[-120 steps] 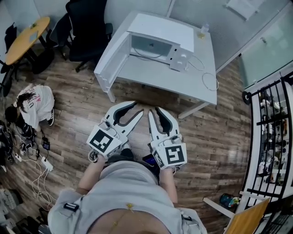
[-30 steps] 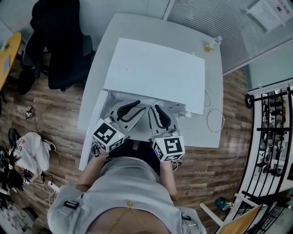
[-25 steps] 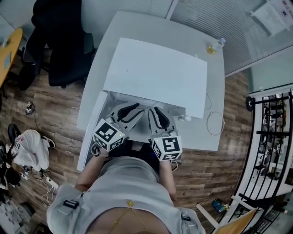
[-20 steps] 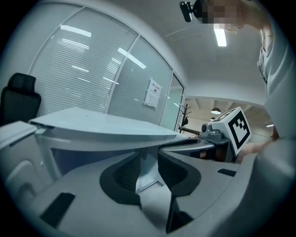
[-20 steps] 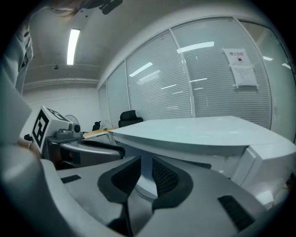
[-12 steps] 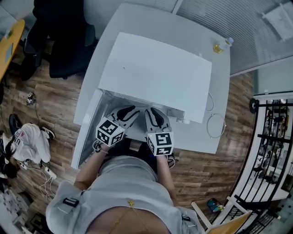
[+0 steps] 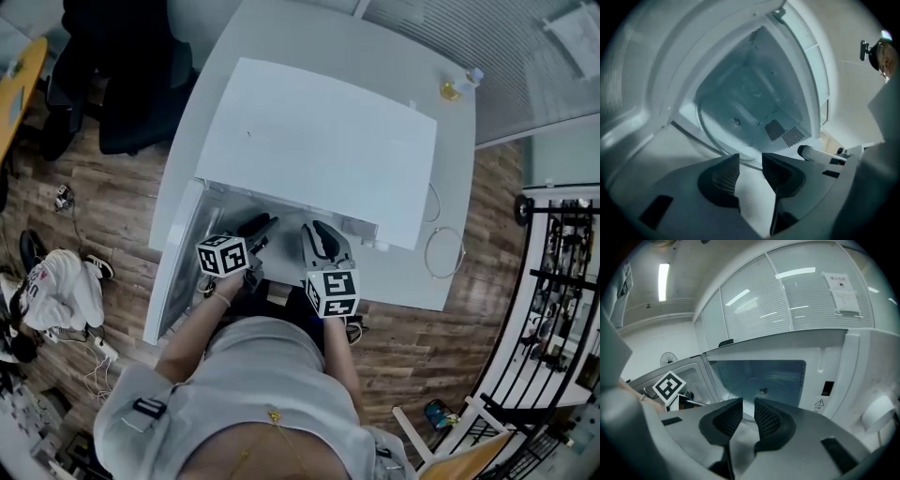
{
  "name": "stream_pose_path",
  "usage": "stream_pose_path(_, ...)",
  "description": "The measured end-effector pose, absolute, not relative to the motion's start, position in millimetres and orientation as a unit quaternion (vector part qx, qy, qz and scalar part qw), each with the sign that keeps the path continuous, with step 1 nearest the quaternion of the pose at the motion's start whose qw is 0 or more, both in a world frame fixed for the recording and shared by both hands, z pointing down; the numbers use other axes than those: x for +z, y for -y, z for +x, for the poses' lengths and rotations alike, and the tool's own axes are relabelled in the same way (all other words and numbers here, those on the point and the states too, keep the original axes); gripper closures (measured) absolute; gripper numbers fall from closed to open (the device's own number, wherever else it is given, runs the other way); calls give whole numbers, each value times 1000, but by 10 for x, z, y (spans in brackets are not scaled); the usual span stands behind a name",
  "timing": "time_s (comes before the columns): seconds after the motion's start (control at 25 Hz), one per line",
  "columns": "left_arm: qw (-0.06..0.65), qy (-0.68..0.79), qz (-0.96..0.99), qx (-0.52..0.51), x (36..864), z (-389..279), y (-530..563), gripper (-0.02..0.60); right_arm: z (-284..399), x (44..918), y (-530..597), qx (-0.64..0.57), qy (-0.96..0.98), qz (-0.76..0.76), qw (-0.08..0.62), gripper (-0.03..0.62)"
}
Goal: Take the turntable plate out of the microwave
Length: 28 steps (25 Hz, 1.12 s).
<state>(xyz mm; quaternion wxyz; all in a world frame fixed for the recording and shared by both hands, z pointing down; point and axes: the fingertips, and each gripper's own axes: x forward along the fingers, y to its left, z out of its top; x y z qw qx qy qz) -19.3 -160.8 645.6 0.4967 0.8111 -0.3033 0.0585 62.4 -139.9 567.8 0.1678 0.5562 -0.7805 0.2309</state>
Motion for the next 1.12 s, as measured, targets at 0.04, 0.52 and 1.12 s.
stream_pose_path(0.04, 512, 314, 798, 50, 6523, -210, 1606, 420, 649, 5672, 1387, 232, 779, 557, 167, 510)
stream_pose_path(0.52, 636, 380, 666, -83, 6929, -301, 1993, 336, 854, 5696, 1306, 248, 775, 558, 165, 510)
stream_pose_path(1.12, 666, 368, 632, -145, 6915, -318, 1944, 513, 849, 5859, 1320, 330, 767, 542, 90, 510)
